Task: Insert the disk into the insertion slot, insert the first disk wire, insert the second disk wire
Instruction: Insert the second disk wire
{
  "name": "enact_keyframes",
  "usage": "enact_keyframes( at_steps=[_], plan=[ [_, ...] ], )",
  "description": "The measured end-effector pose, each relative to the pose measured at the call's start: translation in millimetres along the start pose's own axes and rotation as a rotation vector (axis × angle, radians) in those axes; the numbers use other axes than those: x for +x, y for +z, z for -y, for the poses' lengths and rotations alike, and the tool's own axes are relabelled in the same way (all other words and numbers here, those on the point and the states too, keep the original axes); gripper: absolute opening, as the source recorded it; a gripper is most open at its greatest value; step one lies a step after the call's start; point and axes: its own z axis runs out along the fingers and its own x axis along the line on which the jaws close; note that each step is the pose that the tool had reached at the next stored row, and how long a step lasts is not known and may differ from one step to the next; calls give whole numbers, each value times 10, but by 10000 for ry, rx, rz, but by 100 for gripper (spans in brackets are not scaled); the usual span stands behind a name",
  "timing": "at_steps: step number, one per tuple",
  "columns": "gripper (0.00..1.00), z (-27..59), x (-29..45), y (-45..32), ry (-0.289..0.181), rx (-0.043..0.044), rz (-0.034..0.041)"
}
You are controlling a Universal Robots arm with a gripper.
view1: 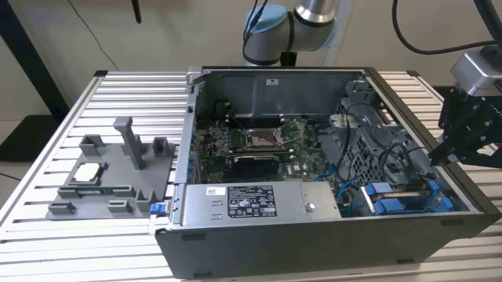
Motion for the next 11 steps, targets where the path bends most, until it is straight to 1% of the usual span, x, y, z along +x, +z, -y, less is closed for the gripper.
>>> enact_keyframes(
  at_steps=[1, 7, 9, 11],
  plan=[
    [16, 0, 0, 0, 0, 0, 1],
    [16, -3, 0, -2, -2, 0, 4],
    [16, -20, -5, -34, -1, -1, 4],
    [16, -54, -12, -81, 0, -1, 3]
  ],
)
